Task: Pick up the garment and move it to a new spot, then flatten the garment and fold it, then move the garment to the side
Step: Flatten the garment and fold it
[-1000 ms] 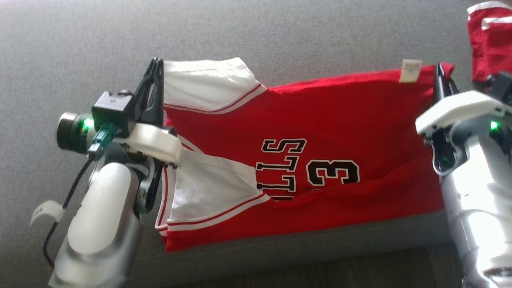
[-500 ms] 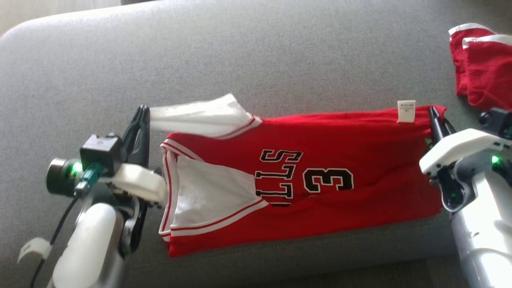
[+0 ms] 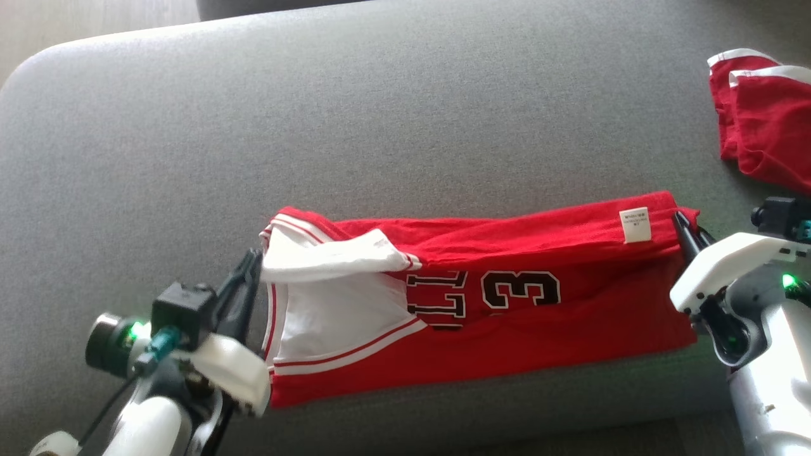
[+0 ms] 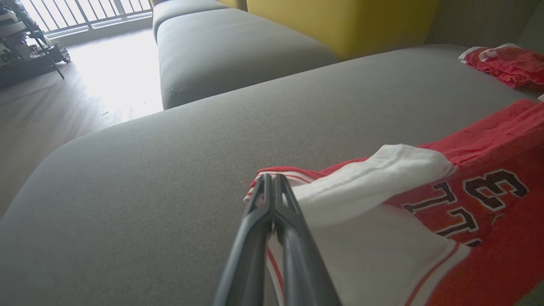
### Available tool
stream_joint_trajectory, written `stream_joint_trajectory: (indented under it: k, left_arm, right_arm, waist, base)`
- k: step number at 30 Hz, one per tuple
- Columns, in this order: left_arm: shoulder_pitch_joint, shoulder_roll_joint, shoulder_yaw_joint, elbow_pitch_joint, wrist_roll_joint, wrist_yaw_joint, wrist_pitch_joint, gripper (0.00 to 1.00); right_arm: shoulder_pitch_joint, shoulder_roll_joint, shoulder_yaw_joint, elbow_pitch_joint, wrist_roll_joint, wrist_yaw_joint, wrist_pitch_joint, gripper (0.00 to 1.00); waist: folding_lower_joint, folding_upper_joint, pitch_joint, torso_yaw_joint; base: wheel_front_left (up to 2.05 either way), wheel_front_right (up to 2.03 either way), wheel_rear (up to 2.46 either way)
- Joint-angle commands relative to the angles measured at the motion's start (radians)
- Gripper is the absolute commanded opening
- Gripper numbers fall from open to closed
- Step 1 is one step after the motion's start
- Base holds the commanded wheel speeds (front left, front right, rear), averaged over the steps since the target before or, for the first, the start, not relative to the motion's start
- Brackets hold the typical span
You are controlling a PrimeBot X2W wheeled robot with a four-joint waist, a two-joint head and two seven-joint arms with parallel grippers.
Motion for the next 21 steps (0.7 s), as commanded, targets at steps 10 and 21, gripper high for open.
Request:
stream_joint_trajectory:
  k: [10, 21]
  left_arm:
    - [0.072, 0.113, 0.006, -0.058, -0.015, -0.064, 0.047, 0.0]
    - [0.084, 0.133, -0.06, -0.066, 0.009, -0.096, 0.081, 0.0]
  right_arm:
    - [0.063, -0.032, -0.012, -0.118, -0.027, 0.0, 0.115, 0.0]
    - [0.122, -0.022, -0.052, -0.183, -0.062, 0.0, 0.199, 0.1]
  waist:
    - [0.0001, -0.0001, -0.018, 0.009]
    - [0.0001, -0.0001, -0.02, 0.006]
  base:
    - [0.0, 0.0, 0.0]
    - [0.0, 0.0, 0.0]
